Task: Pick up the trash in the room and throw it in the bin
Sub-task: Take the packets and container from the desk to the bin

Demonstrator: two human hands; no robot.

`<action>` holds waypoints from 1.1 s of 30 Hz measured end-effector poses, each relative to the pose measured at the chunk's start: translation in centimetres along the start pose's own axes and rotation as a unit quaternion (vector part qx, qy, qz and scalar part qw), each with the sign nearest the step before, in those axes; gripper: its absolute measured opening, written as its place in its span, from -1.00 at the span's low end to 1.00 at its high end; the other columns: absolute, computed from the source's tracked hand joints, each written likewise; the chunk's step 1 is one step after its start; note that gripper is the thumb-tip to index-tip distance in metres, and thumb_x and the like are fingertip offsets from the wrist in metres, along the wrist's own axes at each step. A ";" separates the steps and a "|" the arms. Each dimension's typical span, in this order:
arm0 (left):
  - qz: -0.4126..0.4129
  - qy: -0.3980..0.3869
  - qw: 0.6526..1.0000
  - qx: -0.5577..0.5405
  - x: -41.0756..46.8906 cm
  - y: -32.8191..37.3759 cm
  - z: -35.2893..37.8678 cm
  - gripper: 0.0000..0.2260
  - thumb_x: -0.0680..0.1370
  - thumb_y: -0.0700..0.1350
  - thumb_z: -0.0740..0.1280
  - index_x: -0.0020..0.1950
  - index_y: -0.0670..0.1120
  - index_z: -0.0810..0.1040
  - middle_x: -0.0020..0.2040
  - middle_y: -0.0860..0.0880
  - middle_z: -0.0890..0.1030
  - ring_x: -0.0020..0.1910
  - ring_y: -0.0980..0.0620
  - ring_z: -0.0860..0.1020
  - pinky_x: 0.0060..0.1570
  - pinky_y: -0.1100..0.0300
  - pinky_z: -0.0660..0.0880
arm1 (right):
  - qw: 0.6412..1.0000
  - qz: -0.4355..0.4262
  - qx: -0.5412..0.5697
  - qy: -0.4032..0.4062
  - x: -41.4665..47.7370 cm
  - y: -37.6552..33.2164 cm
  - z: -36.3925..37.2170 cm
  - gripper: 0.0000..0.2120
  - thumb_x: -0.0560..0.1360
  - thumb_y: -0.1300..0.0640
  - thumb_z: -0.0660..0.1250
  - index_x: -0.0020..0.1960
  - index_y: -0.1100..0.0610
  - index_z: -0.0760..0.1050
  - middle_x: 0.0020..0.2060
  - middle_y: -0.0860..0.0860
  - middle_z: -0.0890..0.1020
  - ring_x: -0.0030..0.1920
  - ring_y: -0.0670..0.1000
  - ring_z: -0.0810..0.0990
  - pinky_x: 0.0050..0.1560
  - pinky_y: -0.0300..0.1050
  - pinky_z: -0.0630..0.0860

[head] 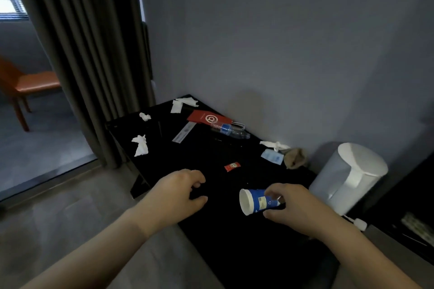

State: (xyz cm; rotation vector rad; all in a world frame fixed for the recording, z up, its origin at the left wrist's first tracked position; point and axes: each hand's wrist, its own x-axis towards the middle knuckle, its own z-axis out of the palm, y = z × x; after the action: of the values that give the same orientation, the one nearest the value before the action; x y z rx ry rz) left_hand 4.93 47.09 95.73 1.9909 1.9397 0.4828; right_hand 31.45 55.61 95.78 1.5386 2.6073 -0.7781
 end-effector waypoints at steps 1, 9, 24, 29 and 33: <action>0.002 -0.005 1.000 -0.002 1.4 -0.6 0.0 -0.64 0.47 0.08 0.38 0.25 0.07 0.49 0.07 0.16 0.52 0.00 0.23 0.52 0.03 0.35 0.49 | 1.000 0.009 0.003 0.004 1.1 0.3 -0.1 -0.66 0.38 -0.09 0.42 0.13 -0.12 0.48 -0.01 -0.17 0.56 -0.05 -0.19 0.54 -0.02 -0.24 0.51; 0.024 -0.085 0.996 0.013 13.4 -3.8 -0.4 -0.64 0.49 0.11 0.36 0.27 0.12 0.45 0.09 0.17 0.51 0.02 0.23 0.51 0.07 0.31 0.51 | 0.995 0.081 0.047 0.031 9.9 3.0 -1.1 -0.54 0.42 -0.04 0.42 0.30 -0.03 0.45 0.14 -0.08 0.56 0.11 -0.13 0.52 0.14 -0.22 0.49; 0.088 -0.276 0.956 0.045 29.3 -8.8 7.2 -0.61 0.51 0.05 0.37 0.31 0.04 0.44 0.17 0.06 0.52 0.06 0.16 0.50 0.12 0.22 0.51 | 0.906 0.386 0.156 0.076 16.7 7.3 5.2 -0.47 0.45 -0.07 0.41 0.35 0.06 0.36 0.21 0.06 0.45 0.00 -0.05 0.44 -0.07 -0.22 0.37; 0.140 -0.333 0.931 0.060 34.2 -10.8 8.3 -0.67 0.51 0.03 0.36 0.26 0.04 0.46 0.16 0.05 0.52 0.06 0.15 0.50 0.12 0.20 0.50 | 0.839 0.500 0.192 0.093 18.2 7.5 9.2 -0.56 0.40 -0.10 0.41 0.15 0.12 0.43 0.03 0.06 0.53 -0.07 0.01 0.52 -0.31 -0.23 0.32; 0.155 -0.338 0.926 0.063 36.9 -11.6 9.4 -0.63 0.51 0.01 0.37 0.29 0.03 0.43 0.18 0.04 0.51 0.09 0.12 0.51 0.14 0.17 0.51 | 0.795 0.568 0.191 0.096 19.7 7.9 11.7 -0.58 0.38 -0.14 0.39 0.00 0.16 0.42 -0.01 0.09 0.53 -0.18 -0.01 0.47 -0.37 -0.22 0.30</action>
State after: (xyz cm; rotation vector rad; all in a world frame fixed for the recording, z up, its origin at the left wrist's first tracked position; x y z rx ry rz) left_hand -0.43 84.40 82.81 2.1634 1.2616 -0.2574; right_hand 25.12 69.86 77.20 2.8458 1.0743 -0.9769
